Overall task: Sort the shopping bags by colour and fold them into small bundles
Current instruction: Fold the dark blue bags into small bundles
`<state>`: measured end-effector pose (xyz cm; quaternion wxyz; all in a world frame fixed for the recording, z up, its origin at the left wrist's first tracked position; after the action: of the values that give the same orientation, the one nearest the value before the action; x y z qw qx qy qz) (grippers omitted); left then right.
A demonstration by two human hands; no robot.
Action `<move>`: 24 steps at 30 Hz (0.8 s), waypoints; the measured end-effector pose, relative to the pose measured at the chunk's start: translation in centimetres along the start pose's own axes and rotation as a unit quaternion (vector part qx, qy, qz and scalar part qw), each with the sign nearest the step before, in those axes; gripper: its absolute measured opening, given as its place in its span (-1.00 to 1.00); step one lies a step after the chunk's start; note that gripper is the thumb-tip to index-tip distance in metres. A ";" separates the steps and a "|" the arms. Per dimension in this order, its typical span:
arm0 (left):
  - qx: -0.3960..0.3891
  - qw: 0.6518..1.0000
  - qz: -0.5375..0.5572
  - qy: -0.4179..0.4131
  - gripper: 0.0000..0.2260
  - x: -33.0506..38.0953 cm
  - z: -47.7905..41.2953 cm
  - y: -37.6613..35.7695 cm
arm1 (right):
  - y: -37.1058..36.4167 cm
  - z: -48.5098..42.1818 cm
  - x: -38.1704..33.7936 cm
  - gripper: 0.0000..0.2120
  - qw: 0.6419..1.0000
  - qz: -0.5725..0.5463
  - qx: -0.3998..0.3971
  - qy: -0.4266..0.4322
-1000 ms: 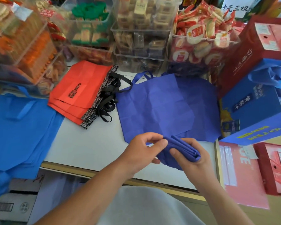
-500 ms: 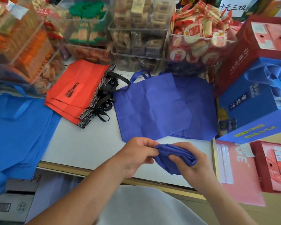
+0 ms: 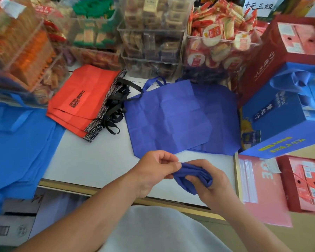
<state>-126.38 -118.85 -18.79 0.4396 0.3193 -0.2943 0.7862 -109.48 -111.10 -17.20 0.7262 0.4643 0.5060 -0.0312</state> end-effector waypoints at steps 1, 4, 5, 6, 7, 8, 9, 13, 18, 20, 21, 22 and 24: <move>-0.001 0.999 0.043 0.009 -0.81 0.0 0.0 -0.2 | 0.3 -0.2 0.0 -0.63 1.000 -0.019 0.017 -0.014; -0.021 0.993 0.102 0.051 -0.76 -0.3 0.1 -1.0 | 0.4 -0.8 0.1 -0.66 0.997 -0.044 0.035 -0.045; -0.030 0.992 0.103 0.064 -0.77 -0.5 0.1 -1.1 | 0.4 -0.9 0.1 -0.66 0.997 -0.048 0.030 -0.047; -0.037 0.991 0.103 0.078 -0.76 -0.6 0.1 -1.1 | 0.4 -1.0 0.1 -0.65 0.998 -0.048 0.020 -0.046; -0.040 0.990 0.100 0.092 -0.75 -0.8 0.1 -1.0 | 0.4 -1.0 0.0 -0.64 0.998 -0.042 0.012 -0.043; -0.042 0.989 0.094 0.106 -0.74 -1.0 0.1 -0.9 | 0.4 -1.0 -0.1 -0.63 0.999 -0.032 0.009 -0.037; -0.044 0.988 0.090 0.118 -0.73 -1.4 0.2 -0.9 | 0.4 -0.8 -0.3 -0.61 0.999 -0.021 0.014 -0.028; -0.057 0.980 0.143 0.123 -0.69 -2.1 0.3 -1.8 | 0.6 -0.2 -0.3 -0.61 0.998 -0.038 0.052 -0.020; -0.068 0.982 0.112 0.137 -0.84 -1.6 0.3 -1.8 | 0.8 -0.1 0.1 -0.62 0.999 -0.028 -0.018 -0.030; -0.082 0.983 0.097 0.131 -0.92 -1.4 0.4 -2.1 | 1.1 0.1 -0.2 -0.61 1.000 -0.007 -0.017 -0.009; -0.080 0.986 0.087 0.120 -0.94 -1.3 0.4 -2.2 | 1.2 0.2 -0.5 -0.63 1.000 0.006 -0.009 0.003; -0.070 0.990 0.071 0.103 -0.95 -1.2 0.4 -2.2 | 1.2 0.2 -0.6 -0.65 1.000 0.022 -0.003 0.015; -0.031 0.998 0.011 0.054 -0.95 -0.9 0.3 -1.9 | 1.1 0.1 -0.8 -0.65 0.998 0.057 0.001 0.034</move>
<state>-124.25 -118.63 -18.91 0.4558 0.2588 -0.2983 0.7977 -109.20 -110.89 -15.88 0.7091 0.4937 0.5028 0.0253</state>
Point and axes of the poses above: each hand's wrist, its own z-axis away from the middle knuckle, its own y-axis out of the back of the hand, x = y × z, the point moved 6 cm from there along -z, towards the middle knuckle, and after that the axes turned 8 degrees about z, right-handed, at the moved point
